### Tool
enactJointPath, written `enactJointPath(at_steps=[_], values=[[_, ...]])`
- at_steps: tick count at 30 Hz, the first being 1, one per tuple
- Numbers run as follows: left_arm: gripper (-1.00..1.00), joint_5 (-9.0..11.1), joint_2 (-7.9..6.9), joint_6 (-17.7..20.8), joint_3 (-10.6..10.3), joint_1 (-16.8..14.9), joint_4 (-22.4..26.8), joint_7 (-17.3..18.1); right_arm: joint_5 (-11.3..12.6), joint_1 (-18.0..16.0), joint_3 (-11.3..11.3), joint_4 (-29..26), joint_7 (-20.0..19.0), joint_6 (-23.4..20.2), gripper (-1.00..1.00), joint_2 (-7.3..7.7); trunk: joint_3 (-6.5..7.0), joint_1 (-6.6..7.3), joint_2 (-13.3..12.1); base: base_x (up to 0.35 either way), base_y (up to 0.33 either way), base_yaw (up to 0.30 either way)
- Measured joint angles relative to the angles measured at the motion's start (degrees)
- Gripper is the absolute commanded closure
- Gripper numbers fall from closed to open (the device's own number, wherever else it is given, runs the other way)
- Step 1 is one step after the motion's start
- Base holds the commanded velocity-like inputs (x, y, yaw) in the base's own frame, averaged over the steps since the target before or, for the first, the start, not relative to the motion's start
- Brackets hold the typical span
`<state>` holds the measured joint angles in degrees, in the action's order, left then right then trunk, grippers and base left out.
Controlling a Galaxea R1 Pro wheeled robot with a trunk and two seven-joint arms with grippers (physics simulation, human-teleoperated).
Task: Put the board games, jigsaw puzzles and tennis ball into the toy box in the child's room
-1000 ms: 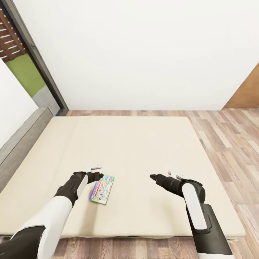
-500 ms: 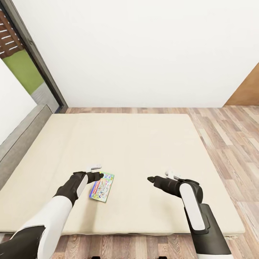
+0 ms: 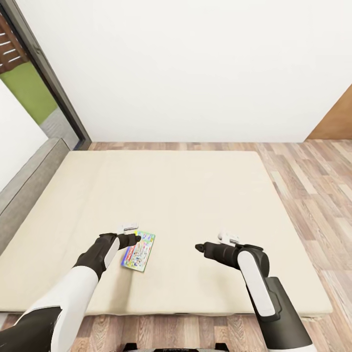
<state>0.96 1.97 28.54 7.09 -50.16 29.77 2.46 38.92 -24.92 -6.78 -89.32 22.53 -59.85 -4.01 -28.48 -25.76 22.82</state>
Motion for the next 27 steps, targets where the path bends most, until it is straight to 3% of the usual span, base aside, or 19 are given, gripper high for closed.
enactJointPath(at_steps=[27], values=[[-1.00, 0.0, 0.04, 0.1, 0.0, 0.0, 0.1, 0.0, 0.0, 0.0, -0.8, 0.0, 0.1, 0.0, -1.00, 0.24, -2.55, 0.00, 0.0, 0.000, 0.000, 0.000]])
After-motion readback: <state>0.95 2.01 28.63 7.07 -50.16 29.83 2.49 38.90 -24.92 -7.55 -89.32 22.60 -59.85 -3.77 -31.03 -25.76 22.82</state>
